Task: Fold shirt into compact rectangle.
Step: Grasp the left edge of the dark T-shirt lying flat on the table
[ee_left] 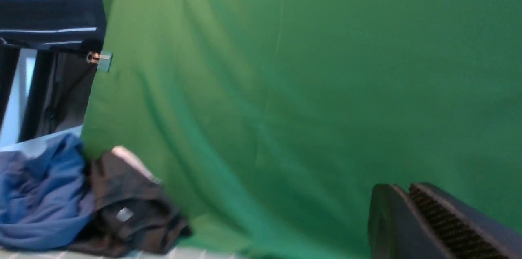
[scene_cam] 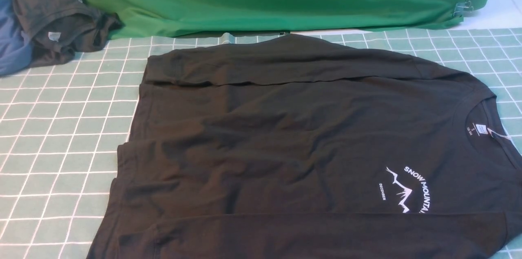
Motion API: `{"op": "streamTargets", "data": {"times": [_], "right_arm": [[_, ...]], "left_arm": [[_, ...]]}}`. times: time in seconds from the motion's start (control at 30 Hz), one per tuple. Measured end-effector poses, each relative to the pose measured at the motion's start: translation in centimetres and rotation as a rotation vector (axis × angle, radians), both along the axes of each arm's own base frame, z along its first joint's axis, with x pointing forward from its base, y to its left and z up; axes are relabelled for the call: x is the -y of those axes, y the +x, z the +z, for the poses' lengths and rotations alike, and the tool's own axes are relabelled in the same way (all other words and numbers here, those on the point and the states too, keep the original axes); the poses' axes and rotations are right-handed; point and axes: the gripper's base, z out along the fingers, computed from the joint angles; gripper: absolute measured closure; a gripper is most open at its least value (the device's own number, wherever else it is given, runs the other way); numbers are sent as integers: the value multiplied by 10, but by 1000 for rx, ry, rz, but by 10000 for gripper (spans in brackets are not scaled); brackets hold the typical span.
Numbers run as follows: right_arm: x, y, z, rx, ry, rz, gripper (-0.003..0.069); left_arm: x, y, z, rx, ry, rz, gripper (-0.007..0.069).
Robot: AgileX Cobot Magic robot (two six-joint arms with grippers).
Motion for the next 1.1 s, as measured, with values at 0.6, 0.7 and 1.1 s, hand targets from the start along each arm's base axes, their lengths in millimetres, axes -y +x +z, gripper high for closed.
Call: {"op": "streamTargets", "data": {"times": [0.6,0.7,1.1], "right_arm": [[5,-7,40,259,392,14,478],[1,-15,79,271,262,53,578],[-26,62,146,-535,-301,312,638]], "left_arm": [[-2,-7,20,187,-400,-158,610],[2,-13,49,144,-377,-187,610],[16,74,40,-1430,-19,-224,610]]}}
